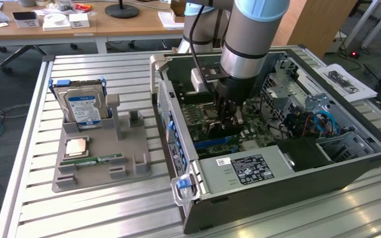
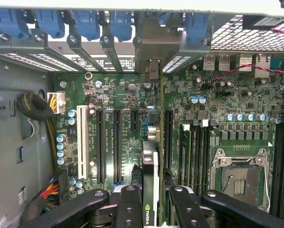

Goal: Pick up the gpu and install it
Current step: 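Insert the gpu into the slot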

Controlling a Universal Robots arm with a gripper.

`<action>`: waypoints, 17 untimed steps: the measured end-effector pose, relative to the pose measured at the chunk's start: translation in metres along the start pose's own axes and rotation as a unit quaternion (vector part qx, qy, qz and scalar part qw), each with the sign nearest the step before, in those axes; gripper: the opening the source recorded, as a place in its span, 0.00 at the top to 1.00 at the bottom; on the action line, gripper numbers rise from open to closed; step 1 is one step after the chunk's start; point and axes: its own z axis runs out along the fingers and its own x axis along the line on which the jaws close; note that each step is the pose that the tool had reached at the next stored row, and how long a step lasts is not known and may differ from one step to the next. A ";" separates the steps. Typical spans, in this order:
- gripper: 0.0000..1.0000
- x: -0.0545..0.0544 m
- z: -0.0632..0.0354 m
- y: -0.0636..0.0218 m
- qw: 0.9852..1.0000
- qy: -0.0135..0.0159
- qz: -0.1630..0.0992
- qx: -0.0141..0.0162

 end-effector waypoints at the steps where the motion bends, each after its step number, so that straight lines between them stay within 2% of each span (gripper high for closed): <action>1: 0.73 0.000 0.0002 0.0001 1.000 0.000 0.000 0.000; 17: 0.73 0.000 0.0061 0.0011 1.000 0.000 0.000 0.000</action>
